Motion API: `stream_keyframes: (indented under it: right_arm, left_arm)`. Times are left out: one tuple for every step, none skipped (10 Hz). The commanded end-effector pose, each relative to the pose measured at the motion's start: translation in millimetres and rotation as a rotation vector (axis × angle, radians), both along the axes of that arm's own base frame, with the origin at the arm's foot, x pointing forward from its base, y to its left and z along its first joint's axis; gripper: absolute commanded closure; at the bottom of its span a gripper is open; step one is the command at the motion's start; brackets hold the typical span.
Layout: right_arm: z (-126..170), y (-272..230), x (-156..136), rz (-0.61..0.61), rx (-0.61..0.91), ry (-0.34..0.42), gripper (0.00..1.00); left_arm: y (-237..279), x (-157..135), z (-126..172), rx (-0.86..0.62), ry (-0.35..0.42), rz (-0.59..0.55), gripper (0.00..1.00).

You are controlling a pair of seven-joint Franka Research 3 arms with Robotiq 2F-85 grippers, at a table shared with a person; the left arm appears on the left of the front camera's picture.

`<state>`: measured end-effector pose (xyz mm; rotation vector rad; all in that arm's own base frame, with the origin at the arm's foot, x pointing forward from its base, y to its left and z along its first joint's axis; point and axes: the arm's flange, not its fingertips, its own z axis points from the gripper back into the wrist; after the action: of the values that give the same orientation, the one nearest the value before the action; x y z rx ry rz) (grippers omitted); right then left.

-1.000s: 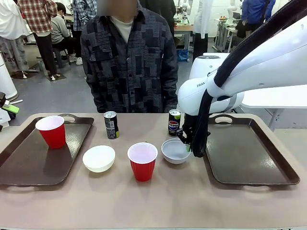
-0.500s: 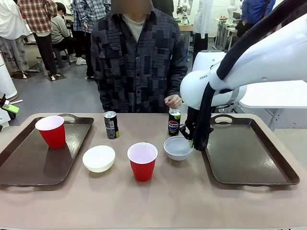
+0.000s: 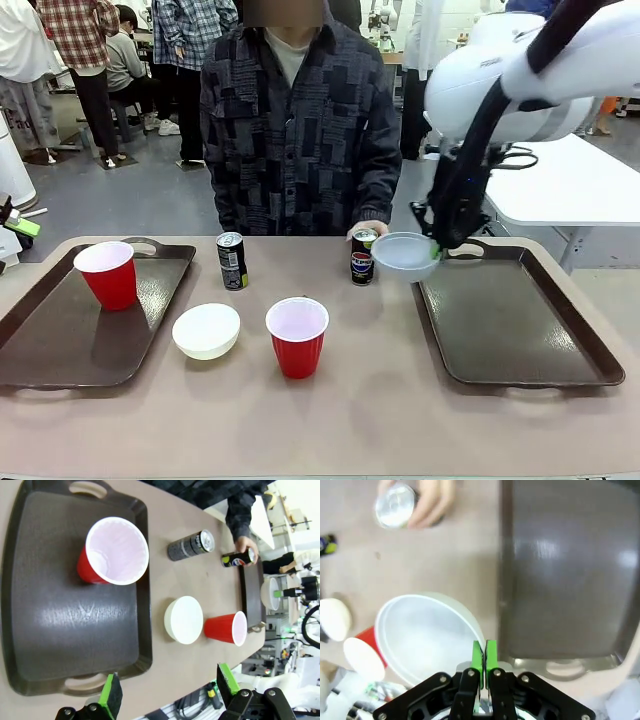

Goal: Prepare tableware on both trays.
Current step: Pick up a Picnic Bowl from the table and place it on a Handle tray.

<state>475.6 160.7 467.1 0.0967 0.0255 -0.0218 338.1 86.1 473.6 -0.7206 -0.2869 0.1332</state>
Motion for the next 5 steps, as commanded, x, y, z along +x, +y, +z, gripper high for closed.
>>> stream_keyframes:
  right_arm:
    - [-8.1,-47.7,2.9,0.002,0.000,0.066,1.00]
    - [-9.8,-75.4,1.9,-0.016,0.010,0.083,1.00]
    - [-10.8,-99.3,2.3,-0.043,0.031,0.087,1.00]
    - [-15.7,-118.7,1.5,-0.076,0.042,0.105,1.00]
    - [-18.2,-132.9,1.7,-0.099,0.045,0.113,1.00]
  left_arm:
    - [0.3,-0.3,0.2,-0.012,0.004,0.012,0.00]
    - [0.3,-0.3,0.2,-0.012,0.004,0.012,0.00]
    - [0.3,-0.3,0.2,-0.012,0.004,0.012,0.00]
    - [0.3,-0.3,0.2,-0.012,0.004,0.012,0.00]
    - [0.3,-0.3,0.2,-0.012,0.004,0.012,0.00]
